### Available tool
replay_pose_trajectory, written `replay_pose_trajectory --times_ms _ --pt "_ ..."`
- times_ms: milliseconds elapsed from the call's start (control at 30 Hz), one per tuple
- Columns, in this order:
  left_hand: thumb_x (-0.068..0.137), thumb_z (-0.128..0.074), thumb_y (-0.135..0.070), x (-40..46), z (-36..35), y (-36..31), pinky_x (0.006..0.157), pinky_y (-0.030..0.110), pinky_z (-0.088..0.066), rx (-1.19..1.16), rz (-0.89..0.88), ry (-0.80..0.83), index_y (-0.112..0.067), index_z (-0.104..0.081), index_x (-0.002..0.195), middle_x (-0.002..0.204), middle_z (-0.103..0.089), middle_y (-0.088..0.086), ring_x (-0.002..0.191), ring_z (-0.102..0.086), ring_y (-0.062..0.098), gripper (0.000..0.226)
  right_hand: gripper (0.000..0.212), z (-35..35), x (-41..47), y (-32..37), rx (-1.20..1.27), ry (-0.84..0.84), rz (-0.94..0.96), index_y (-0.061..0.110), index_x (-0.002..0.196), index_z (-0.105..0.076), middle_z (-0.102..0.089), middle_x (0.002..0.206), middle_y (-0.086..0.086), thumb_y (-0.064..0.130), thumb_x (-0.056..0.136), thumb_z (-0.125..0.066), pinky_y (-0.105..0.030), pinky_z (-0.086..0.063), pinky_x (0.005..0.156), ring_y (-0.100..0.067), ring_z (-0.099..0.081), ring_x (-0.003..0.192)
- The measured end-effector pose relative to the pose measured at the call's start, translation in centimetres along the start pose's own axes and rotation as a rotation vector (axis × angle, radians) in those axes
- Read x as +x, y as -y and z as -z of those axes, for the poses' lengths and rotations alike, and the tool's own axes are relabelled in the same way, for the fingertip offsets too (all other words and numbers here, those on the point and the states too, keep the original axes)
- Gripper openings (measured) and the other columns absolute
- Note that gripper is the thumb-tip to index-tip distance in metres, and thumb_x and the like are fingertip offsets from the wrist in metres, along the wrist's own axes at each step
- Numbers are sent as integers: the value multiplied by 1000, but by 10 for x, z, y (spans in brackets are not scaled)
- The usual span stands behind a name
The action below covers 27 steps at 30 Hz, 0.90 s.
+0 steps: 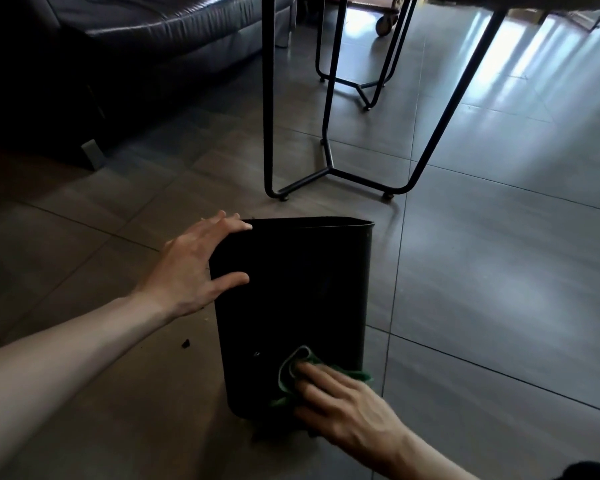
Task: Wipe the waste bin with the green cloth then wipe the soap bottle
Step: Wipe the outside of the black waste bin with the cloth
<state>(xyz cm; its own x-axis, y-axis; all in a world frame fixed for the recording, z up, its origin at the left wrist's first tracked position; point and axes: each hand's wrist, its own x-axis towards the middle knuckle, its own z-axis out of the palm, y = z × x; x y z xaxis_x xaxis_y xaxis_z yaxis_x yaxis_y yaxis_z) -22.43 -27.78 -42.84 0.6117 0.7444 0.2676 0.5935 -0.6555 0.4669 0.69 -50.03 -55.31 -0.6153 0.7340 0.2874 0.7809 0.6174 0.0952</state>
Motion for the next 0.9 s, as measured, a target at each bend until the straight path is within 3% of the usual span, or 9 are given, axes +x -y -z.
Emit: replay_pose_trajectory --times_ms 133,267,333,500,633,700,767,833,900 --pt "75 -86 -38 1 0 -1 118 31 -23 -1 6 -4 -36 -50 138 151 -51 -8 147 -35 15 73 22 34 31 -51 23 -227 -316 17 119 -74 -68 131 -17 11 99 -66 -45 -56 102 -38 -55 137" --pt "75 -86 -37 1 1 -1 119 32 -22 -16 14 12 -36 -50 138 151 -50 -7 148 -35 14 73 40 69 83 -96 -8 -400 -684 13 127 -71 -63 132 -20 -1 90 -72 -55 -64 77 -42 -53 136" --pt "75 -86 -38 2 2 -1 120 33 -22 -16 18 15 -37 -49 138 152 -50 -8 148 -35 14 73 37 66 90 -91 -39 -389 -652 12 126 -72 -63 132 -21 0 91 -71 -55 -63 85 -43 -53 136" --pt "75 -85 -41 1 -1 1 122 40 -26 -6 5 0 -38 -47 138 152 -50 -7 148 -36 16 73 21 14 38 -23 -11 -203 -244 16 118 -71 -66 133 -15 17 101 -58 -44 -45 115 -39 -52 138" --pt "76 -84 -41 -1 0 1 123 44 -27 -13 -2 8 -39 -47 138 152 -49 -9 148 -35 15 73 23 3 5 -2 -2 14 -63 21 115 -68 -65 132 -8 32 94 -67 -42 -50 108 -33 -48 141" --pt "76 -85 -40 -2 0 0 123 42 -26 -14 -2 -1 -38 -47 139 152 -49 -9 148 -35 16 73 21 17 14 -21 17 -68 -140 21 115 -73 -67 132 -12 27 99 -61 -44 -54 103 -35 -57 134" --pt "76 -85 -39 -1 0 -1 123 43 -26 -5 0 -2 -37 -47 139 152 -49 -9 148 -35 16 74 22 37 35 -51 13 -254 -356 17 116 -76 -68 131 -17 15 99 -61 -46 -58 99 -39 -60 131" --pt "75 -86 -39 -1 0 -2 123 44 -27 -10 6 10 -36 -48 139 152 -49 -8 148 -35 17 74 32 59 62 -81 -21 -371 -569 14 122 -75 -65 136 -19 3 92 -68 -50 -60 94 -41 -56 135" --pt "75 -86 -38 0 2 -2 122 45 -28 -10 4 15 -34 -50 139 151 -50 -6 147 -37 18 74 41 72 84 -97 -39 -387 -656 13 128 -72 -60 142 -19 -2 90 -69 -52 -58 96 -40 -51 140"
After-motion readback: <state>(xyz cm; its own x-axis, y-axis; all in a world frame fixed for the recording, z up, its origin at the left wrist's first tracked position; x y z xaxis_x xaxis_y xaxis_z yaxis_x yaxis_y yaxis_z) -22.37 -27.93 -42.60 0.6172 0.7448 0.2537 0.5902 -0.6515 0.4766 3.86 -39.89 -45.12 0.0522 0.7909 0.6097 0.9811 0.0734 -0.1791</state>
